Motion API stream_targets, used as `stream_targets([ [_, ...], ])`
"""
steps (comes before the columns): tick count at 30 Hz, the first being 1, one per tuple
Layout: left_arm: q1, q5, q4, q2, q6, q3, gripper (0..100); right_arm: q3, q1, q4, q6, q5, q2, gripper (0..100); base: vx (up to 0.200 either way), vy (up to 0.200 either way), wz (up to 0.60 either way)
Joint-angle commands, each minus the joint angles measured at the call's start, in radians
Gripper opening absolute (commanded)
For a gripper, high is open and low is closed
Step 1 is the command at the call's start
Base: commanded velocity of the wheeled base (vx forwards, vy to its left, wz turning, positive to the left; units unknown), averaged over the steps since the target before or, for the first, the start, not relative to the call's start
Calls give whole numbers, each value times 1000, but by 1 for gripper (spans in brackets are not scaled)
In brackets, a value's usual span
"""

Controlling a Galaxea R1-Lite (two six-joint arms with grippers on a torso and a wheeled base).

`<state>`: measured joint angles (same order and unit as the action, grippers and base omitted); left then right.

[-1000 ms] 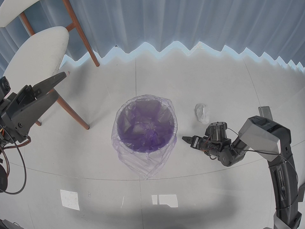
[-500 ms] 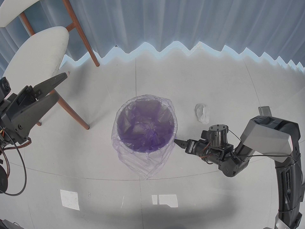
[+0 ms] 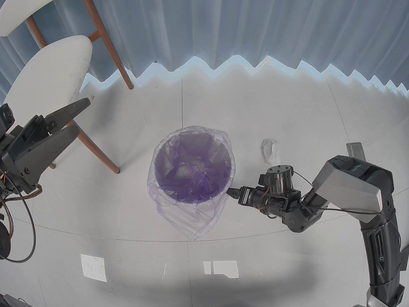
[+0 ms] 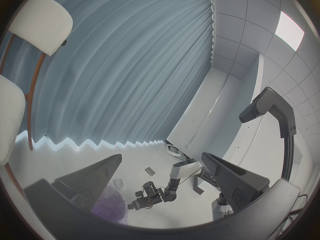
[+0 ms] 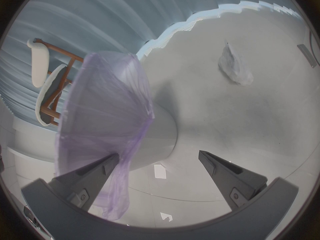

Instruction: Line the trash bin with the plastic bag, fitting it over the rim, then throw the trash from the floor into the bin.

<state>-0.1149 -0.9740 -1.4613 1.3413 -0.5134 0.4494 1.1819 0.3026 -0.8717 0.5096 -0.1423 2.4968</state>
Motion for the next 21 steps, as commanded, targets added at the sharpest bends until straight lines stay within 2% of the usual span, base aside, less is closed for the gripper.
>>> stream_targets([
  [1, 0, 0, -1, 1, 0, 0, 100, 139, -6, 105, 0, 1, 59, 100, 0, 0, 0],
  [7, 0, 0, -1, 1, 1, 0, 100, 280, -11, 238, -2, 9, 116, 100, 0, 0, 0],
  [11, -2, 0, -1, 1, 1, -1, 100, 361, -17, 319, -2, 40, 154, 100, 0, 0, 0],
  [21, -6, 0, -1, 1, 1, -5, 100, 416, -25, 339, -2, 56, 206, 100, 0, 0, 0],
])
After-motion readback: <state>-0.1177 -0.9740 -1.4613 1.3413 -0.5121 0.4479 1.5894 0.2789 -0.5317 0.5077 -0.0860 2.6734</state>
